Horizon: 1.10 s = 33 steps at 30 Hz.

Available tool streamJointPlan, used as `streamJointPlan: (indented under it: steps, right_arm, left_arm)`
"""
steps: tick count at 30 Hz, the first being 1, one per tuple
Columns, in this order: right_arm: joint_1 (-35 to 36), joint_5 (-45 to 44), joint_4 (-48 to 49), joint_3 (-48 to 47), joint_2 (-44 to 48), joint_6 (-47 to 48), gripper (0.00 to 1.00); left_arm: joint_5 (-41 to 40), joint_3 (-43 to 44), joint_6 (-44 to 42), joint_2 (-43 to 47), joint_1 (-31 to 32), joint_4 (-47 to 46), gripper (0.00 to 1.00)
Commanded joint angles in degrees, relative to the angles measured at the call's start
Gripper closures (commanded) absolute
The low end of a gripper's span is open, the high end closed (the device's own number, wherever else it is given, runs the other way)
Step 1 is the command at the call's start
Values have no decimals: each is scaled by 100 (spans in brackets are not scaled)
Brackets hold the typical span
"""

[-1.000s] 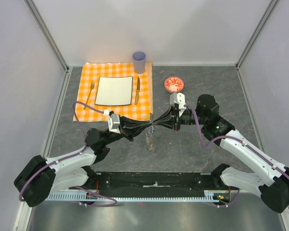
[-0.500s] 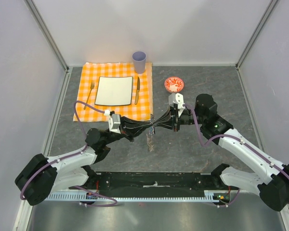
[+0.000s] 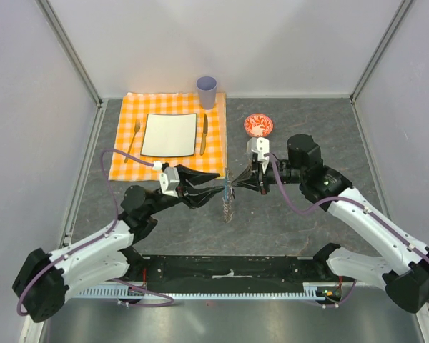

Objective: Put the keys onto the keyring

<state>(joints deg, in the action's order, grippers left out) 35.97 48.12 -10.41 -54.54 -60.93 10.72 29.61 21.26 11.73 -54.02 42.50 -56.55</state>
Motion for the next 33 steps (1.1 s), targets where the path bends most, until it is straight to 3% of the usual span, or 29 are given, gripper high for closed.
streamJointPlan:
  steps: [1, 4, 10, 17, 33]
  right_arm:
    - [42, -583, -1276, -750, 107, 764, 100]
    - [252, -1075, -1978, -1171, 20, 1115, 100]
    - [1070, -2174, -3298, -2121, -463, 1757, 100]
    - [1404, -2755, -3652, -2368, -622, 1872, 100]
    - [1484, -2694, -3520, -2254, -657, 1969, 100]
  left_arm:
    - [-385, 633, -1126, 532, 13, 2014, 49]
    - [-272, 932, -1479, 550, 13, 2877, 45]
    - [413, 1275, -1726, 261, 13, 3273, 41]
    - [888, 1425, -2078, 278, 13, 3634, 39]
    - [1724, 1812, -1806, -530, 21, 3467, 51]
